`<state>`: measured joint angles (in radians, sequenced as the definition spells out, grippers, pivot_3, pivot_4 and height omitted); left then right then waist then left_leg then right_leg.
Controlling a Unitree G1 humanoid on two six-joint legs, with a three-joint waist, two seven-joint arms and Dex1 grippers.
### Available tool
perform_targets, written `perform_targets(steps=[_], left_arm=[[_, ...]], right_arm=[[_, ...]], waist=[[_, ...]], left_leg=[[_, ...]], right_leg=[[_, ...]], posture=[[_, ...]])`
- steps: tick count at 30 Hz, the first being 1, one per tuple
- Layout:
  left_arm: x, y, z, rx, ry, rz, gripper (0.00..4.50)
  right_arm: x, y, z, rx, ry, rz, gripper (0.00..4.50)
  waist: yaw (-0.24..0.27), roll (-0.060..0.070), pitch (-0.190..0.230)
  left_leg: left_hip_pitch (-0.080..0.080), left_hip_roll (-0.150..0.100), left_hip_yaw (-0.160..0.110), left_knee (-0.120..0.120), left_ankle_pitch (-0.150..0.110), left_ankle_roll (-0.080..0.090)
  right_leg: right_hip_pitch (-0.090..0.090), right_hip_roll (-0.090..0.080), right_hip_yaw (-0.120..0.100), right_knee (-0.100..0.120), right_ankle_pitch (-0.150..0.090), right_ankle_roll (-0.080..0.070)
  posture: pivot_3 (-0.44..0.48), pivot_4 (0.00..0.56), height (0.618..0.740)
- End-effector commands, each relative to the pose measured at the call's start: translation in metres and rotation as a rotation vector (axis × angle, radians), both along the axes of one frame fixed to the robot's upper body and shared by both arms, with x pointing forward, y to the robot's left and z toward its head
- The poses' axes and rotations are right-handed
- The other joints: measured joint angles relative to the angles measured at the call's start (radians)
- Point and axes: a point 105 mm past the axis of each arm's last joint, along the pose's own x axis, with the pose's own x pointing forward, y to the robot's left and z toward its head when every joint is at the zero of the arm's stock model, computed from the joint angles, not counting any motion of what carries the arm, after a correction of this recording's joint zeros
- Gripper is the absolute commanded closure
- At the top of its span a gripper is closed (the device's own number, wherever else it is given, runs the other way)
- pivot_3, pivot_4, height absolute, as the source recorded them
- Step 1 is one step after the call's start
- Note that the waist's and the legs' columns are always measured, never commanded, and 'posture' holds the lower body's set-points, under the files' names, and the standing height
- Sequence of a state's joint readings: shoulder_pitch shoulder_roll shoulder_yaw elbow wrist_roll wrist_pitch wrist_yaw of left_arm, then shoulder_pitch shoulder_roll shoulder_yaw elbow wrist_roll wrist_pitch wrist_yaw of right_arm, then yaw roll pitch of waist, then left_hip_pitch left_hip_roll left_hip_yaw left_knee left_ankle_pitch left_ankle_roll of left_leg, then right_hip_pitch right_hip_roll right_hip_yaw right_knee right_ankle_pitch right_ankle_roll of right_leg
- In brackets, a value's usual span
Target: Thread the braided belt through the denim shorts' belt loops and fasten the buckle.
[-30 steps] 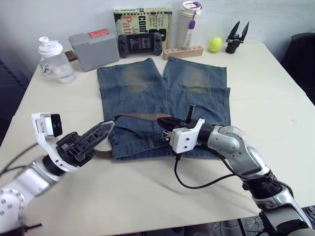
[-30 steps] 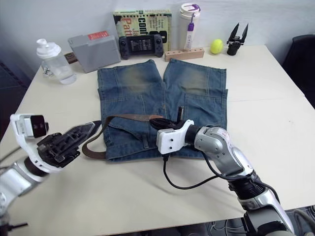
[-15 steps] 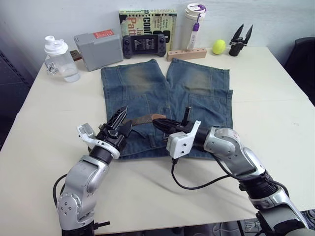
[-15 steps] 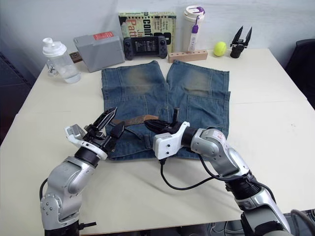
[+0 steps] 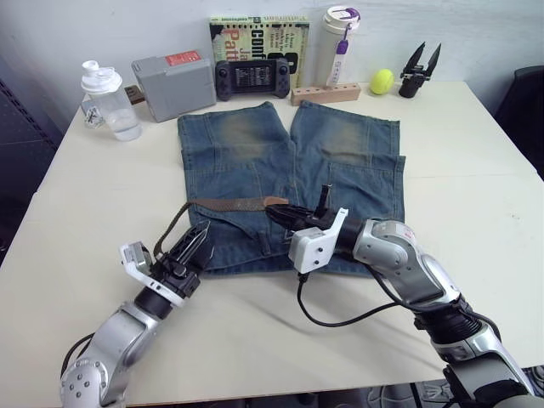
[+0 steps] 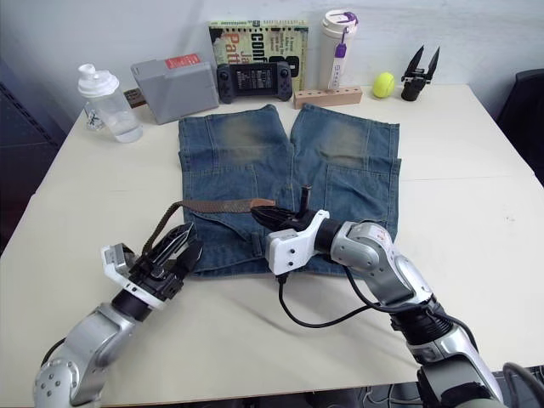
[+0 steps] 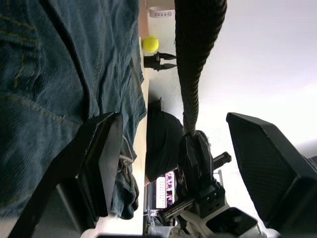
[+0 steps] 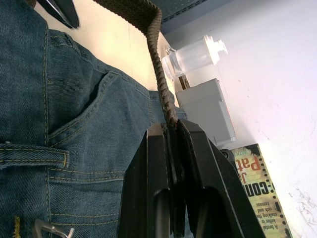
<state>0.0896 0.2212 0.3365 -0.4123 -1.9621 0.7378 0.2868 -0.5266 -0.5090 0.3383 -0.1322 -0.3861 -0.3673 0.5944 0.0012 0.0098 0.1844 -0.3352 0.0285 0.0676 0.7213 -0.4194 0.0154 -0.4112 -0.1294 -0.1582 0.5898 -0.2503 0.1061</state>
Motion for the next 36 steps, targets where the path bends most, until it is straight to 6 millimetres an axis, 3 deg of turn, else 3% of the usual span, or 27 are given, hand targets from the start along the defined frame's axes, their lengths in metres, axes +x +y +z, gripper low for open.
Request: perform_targets(steps=[1,8,14,17,24,36], left_arm=[[0.003,-0.012,0.022,-0.027,-0.074,-0.023,0.84],[0.014,-0.034,0.04,-0.092,-0.051,-0.019,0.84],[0.018,-0.033,0.037,-0.096,0.005,0.009,0.84],[0.02,-0.031,0.033,-0.098,0.023,0.017,1.66],[0.024,-0.027,0.031,-0.108,0.044,0.035,4.43],[0.024,-0.017,0.022,-0.11,0.044,0.05,4.48]], right_arm=[[-0.004,-0.002,0.011,0.034,-0.037,0.008,4.5],[-0.006,-0.002,0.011,0.032,-0.036,0.014,4.5],[-0.007,-0.002,0.012,0.034,-0.035,0.015,4.5],[-0.007,-0.002,0.012,0.035,-0.036,0.014,4.5],[-0.007,-0.002,0.013,0.037,-0.038,0.014,4.5],[-0.008,0.0,0.013,0.068,-0.001,0.018,4.5]], waist=[[0.0,0.0,0.0],[-0.002,0.0,0.0],[-0.001,0.0,0.0],[0.0,0.0,0.0],[0.0,0.0,0.0],[0.0,0.0,0.0]], left_leg=[[0.0,0.0,0.0,0.0,0.0,0.0],[0.0,0.0,-0.001,0.0,0.0,0.0],[0.0,0.0,-0.001,0.0,0.0,0.0],[0.0,0.0,-0.001,0.0,0.0,0.0],[0.0,0.0,-0.001,0.0,0.0,0.0],[0.0,0.0,-0.001,-0.001,0.0,0.0]], right_leg=[[0.0,0.0,0.0,0.0,0.0,0.0],[0.0,0.0,0.0,0.0,0.0,0.0],[0.0,0.0,0.0,0.0,0.0,0.0],[0.0,0.0,0.0,-0.001,0.0,0.0],[0.0,0.0,0.0,-0.001,0.0,0.0],[0.0,0.0,0.0,-0.001,0.0,0.0]], posture=[[0.0,0.15,0.722],[0.0,0.15,0.722],[0.0,0.15,0.722],[0.0,0.15,0.722],[0.0,0.15,0.722],[0.0,0.15,0.722]])
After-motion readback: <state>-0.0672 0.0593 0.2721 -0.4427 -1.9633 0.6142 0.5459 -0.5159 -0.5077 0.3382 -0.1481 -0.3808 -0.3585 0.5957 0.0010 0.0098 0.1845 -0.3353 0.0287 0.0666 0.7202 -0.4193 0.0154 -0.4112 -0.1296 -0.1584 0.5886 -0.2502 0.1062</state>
